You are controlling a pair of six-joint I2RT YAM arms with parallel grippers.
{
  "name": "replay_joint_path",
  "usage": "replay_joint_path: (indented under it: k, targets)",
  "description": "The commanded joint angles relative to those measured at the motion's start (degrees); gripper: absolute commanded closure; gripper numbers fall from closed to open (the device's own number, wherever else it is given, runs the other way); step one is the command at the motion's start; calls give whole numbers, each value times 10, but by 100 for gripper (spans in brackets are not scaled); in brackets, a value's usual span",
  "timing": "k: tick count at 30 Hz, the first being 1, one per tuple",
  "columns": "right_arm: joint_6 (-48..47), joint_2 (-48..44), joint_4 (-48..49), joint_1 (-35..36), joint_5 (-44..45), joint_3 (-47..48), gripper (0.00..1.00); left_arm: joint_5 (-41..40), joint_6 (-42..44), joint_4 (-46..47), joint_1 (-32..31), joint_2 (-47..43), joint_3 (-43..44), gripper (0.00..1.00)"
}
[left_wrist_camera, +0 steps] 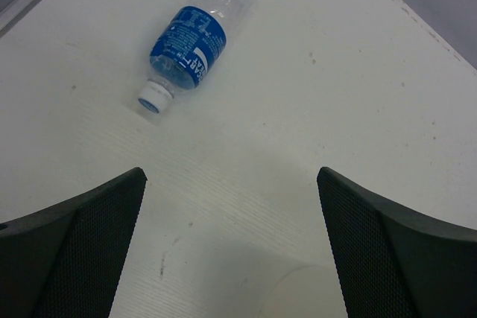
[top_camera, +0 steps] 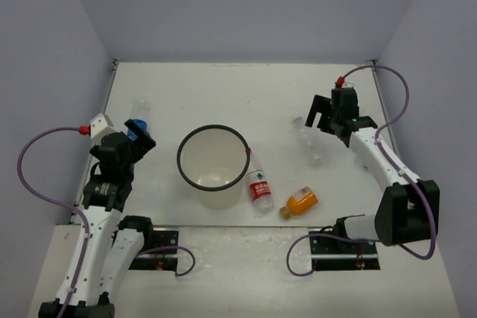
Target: Put the plastic bottles in the bin
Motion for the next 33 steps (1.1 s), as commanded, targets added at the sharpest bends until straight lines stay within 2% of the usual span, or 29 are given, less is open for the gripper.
replay_joint_path:
  k: [1,4,7,9,13,21,24,25,28,29,31,33]
  targets:
    - [47,21,-30,-31,-22,33,1,-7,-9,41,3,13,-8,0]
    - [36,19,-24,-31,-30,35,1,-9,-11,51,3,20,-11,0]
    - [-51,4,36,-28,-130,11,1,-6,-12,61,3,29,-17,0]
    - [-65,21,45,-26,-145,8,1,3,-12,72,3,34,-25,0]
    - [-51,77,9,-19,-79,21,1,10,-15,69,3,49,-21,0]
    - [-28,147,18,22,-66,-3,2,11,-18,61,3,44,-22,0]
    - [-18,164,7,22,-51,8,16,18,-19,60,3,38,-23,0]
    - [-17,162,6,22,-48,10,24,20,-20,59,3,34,-22,0]
    - [-14,152,6,22,-45,11,64,15,-20,51,3,26,-19,0]
    - [-14,146,5,22,-45,10,71,13,-21,46,3,25,-17,0]
    - [-13,135,4,22,-45,9,83,8,-21,39,3,22,-14,0]
    - [-14,115,-1,22,-43,10,86,4,-21,31,3,18,-11,0]
